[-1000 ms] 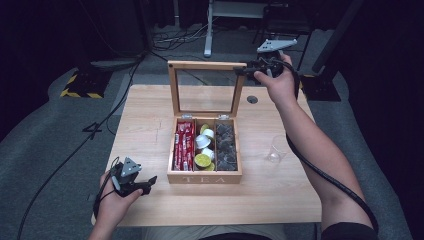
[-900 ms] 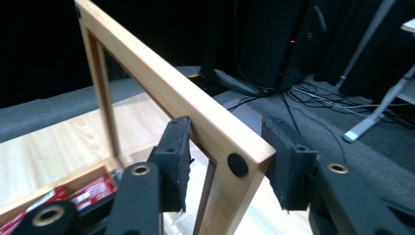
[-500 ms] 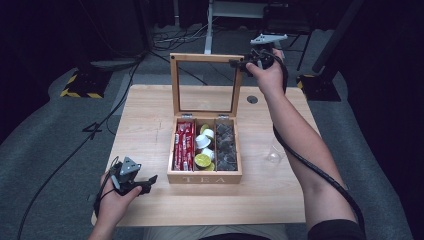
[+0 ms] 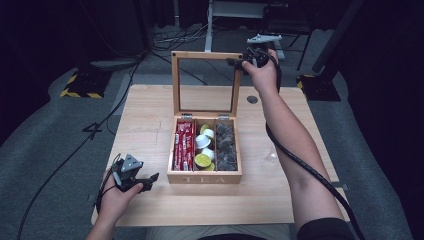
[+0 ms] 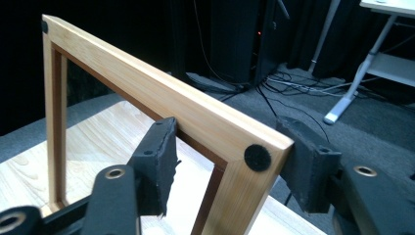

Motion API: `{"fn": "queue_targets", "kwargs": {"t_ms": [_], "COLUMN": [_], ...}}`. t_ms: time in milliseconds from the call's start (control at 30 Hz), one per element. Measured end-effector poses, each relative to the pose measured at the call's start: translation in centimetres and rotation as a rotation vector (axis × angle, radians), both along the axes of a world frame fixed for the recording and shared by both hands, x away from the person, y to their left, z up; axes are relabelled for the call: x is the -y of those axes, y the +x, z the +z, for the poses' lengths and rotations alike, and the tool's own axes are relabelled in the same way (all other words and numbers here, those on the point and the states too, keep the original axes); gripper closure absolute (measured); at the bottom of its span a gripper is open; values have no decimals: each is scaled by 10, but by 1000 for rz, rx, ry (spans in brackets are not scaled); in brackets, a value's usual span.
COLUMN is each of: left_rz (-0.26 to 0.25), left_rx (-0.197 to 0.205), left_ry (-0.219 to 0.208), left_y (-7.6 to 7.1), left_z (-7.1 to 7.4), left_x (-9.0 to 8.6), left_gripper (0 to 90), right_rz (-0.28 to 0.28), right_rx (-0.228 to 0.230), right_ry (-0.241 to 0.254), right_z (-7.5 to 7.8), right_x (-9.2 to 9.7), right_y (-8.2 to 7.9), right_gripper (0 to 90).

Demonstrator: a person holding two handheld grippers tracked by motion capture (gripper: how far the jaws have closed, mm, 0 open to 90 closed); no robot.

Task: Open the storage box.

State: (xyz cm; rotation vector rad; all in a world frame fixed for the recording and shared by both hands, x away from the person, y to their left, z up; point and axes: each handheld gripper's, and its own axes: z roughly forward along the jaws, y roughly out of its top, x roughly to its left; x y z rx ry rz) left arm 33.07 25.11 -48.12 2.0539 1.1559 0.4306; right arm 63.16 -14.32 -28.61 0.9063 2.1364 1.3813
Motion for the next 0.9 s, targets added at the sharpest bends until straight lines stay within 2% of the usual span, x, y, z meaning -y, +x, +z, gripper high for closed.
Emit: {"fn": "queue_targets", "kwargs": {"t_ms": [33,133,233,300,367,400,633,700,900], "left_rz": [6,2,-1,-4,-5,-9,-2,2,-10], "left_rx": [-4,-1,-4,1,-2,-3,6,4,3], "left_ry": [-5,-5,-9,-10,-10,-13,-22,-37,-26], "left_y": [2,3,3,5,5,6,8,9,8], "left_z": [0,0,0,-1,-1,-1,1,2,8], "left_x": [0,0,1,2,2,2,1,1,5], "left_gripper": [256,257,257,257,257,257,263,264,264], "right_rz": [-10,-20,-23,-21,-24,-24,-14,-8,21], "right_rx": [-6,-10,-10,-36,-34,-40,-30,-24,-13], "right_ry": [-26,-44,-35,-21,-18,4,9,4,11], "right_z": [-2,-4,-8,-15,-16,-18,-13,-9,2], "right_x": [-2,-4,-5,-4,-3,-1,5,8,23], "right_y": [2,3,3,5,5,5,1,-2,-28], "right_gripper": [399,386,393,388,388,377,350,343,335]}}
